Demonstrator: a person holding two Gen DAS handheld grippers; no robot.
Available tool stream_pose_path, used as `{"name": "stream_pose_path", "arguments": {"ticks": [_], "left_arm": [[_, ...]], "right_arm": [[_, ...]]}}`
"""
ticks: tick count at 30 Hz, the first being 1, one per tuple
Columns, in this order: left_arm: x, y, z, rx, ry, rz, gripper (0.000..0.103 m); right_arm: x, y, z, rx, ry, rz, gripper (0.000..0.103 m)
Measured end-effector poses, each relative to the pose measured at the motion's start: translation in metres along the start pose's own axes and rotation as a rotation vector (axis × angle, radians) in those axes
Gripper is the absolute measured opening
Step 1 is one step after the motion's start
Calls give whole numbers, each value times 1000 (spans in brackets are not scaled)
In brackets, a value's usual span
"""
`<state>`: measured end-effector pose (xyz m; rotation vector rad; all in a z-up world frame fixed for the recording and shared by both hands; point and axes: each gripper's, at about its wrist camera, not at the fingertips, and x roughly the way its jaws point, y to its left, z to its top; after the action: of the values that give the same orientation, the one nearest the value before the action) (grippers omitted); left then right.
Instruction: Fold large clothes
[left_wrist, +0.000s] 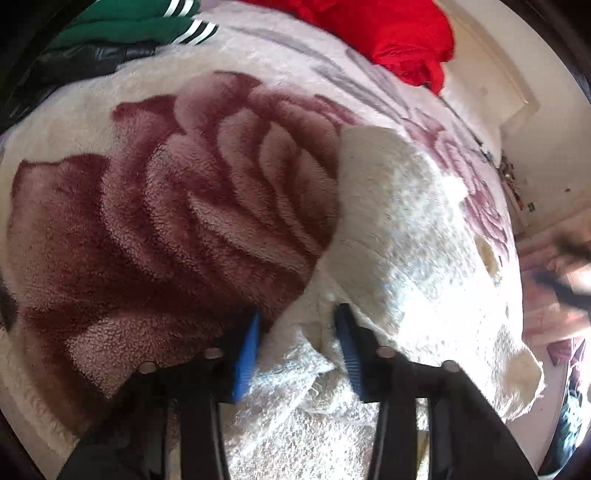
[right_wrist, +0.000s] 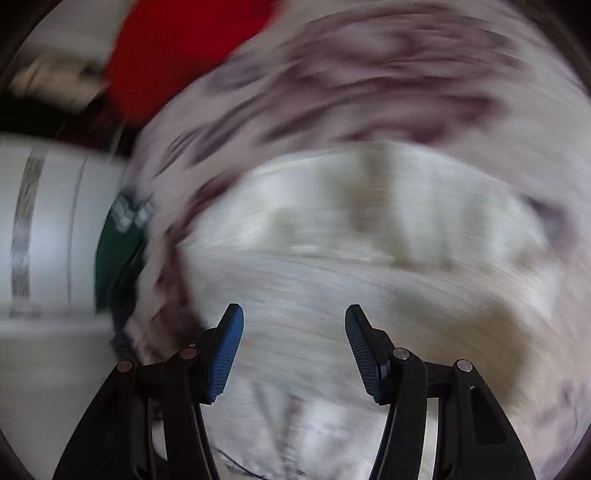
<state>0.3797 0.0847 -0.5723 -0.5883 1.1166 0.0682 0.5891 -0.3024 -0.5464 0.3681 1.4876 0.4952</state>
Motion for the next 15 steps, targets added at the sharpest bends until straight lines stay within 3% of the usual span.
{"name": "stream_pose_path", "arguments": {"ticks": [3,6,7,8,9,12,14,15], "left_arm": [[-2,2,-3,-10,-20,-31,23],[-5,7,-7,-32,-51,-64,16],[-7,9,-10,-38,-63,-74,15],[-9,11,-12,-43,-75,-84,12],[-11,13,-15,-45,-87,-93,10],[-15,24,-24,-66,-104,-102,6],[-12,32,-26,-84,-88,-112,6],[-13,34,-25,-88,-87,-119,6]], "right_arm": [[68,59,28,-166,88,-14,60],[124,104,41,-284,190,-89,60],[138,115,42,-313,222,-107,54],[145,123,42,-344,225,-129,38],[149,130,42,-373,213,-165,2],[130,139,53,-353,68,-226,0],[112,129,72,-253,-12,-236,0],[110,120,83,-212,-8,-216,0]]}}
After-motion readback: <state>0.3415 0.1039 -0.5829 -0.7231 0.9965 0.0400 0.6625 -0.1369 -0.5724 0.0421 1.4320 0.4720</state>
